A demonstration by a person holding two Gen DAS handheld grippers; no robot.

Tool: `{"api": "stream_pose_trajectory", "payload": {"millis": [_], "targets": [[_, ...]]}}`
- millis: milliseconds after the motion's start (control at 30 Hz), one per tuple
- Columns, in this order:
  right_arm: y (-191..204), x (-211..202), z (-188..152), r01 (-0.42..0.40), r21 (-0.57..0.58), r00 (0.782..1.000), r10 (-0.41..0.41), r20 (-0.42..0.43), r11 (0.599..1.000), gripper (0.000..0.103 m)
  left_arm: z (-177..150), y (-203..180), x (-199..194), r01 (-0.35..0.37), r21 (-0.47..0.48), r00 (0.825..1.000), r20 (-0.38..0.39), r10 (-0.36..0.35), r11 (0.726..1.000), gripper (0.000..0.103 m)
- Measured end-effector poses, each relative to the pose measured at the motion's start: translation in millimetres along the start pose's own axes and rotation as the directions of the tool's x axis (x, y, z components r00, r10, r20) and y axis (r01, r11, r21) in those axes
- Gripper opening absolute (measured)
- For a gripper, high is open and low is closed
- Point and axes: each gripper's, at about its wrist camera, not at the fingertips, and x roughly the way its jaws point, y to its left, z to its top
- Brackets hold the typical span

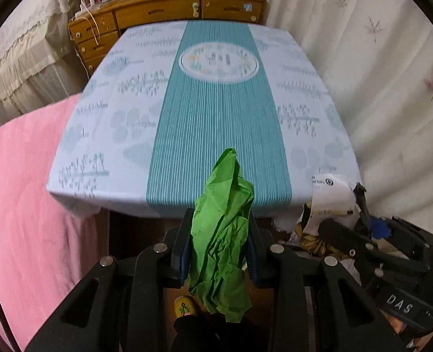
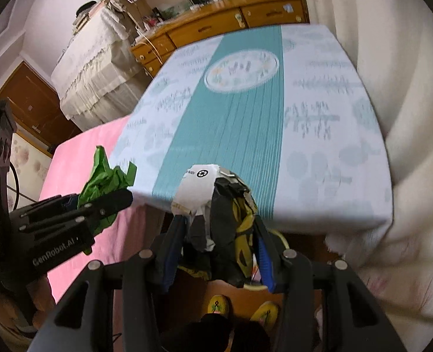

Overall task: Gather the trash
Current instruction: 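Lift both held items and carry them toward the bin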

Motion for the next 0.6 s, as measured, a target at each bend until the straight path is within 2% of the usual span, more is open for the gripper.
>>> {"api": "stream_pose_trajectory", "payload": {"millis": [200, 333, 600], "targets": [[-5.6, 35.6, -41.3, 0.022, 0.065, 0.996, -0.017, -0.083, 0.998, 0.046, -29.3, 7.1, 41.0, 0.019, 0.014, 0.995, -0.094, -0.018, 1.0, 0.029], [-17.4, 75.6, -67.3, 0.063, 0.142, 0.99, -0.043, -0.136, 0.988, 0.046, -49.2, 11.7, 81.1, 0.034, 0.054, 0.989, -0.144, -0.026, 0.998, 0.029], [-57.6, 168.8, -110.9, 0.116, 0.311, 0.985, -0.068, -0.161, 0.943, 0.047, -91.9, 13.9, 189.4, 0.077, 0.138, 0.974, -0.224, -0.045, 0.987, 0.03]]}}
